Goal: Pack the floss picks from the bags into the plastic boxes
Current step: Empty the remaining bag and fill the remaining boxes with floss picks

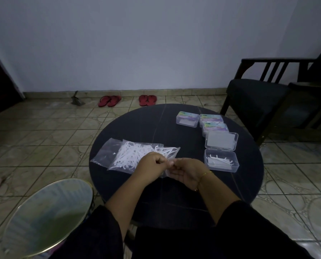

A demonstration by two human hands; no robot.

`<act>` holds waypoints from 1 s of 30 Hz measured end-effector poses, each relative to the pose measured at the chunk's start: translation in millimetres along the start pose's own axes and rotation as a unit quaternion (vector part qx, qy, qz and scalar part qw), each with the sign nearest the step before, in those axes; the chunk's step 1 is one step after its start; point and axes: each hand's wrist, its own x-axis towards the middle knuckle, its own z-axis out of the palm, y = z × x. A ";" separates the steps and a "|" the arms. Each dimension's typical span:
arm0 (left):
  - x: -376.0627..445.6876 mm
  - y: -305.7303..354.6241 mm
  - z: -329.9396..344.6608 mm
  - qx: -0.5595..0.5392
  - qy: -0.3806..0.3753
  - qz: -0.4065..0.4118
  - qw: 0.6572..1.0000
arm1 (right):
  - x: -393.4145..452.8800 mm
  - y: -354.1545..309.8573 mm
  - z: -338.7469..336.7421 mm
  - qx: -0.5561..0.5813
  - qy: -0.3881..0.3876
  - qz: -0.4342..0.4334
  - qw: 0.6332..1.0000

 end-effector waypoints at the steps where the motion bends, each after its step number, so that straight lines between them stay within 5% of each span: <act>1: 0.4 0.8 -1.3 -0.006 -0.002 -0.010 1.000 | 0.5 0.3 0.2 -0.006 0.005 0.002 1.000; 7: 1.9 3.0 2.9 -0.039 0.029 -0.074 0.996 | -0.1 1.0 6.7 -0.028 0.052 -0.004 0.998; 12: 0.0 9.0 5.5 -0.104 0.146 -0.118 0.977 | -0.4 1.9 9.9 -0.027 0.078 -0.011 0.997; 18: -2.5 11.7 -5.3 -0.066 0.161 -0.041 0.984 | -4.1 4.7 10.7 -0.132 0.149 -0.097 0.975; 22: -1.8 14.1 -9.5 -0.063 0.209 0.032 0.975 | -7.1 -3.1 10.4 -0.123 0.159 -0.071 0.977; 26: 3.7 8.5 -15.6 -0.002 0.142 0.089 0.986 | -8.8 -8.6 6.8 -0.115 0.134 -0.060 0.983; 30: 20.7 5.8 -38.6 0.155 -0.049 0.073 0.984 | -12.9 -18.9 2.6 -0.232 0.143 -0.091 0.958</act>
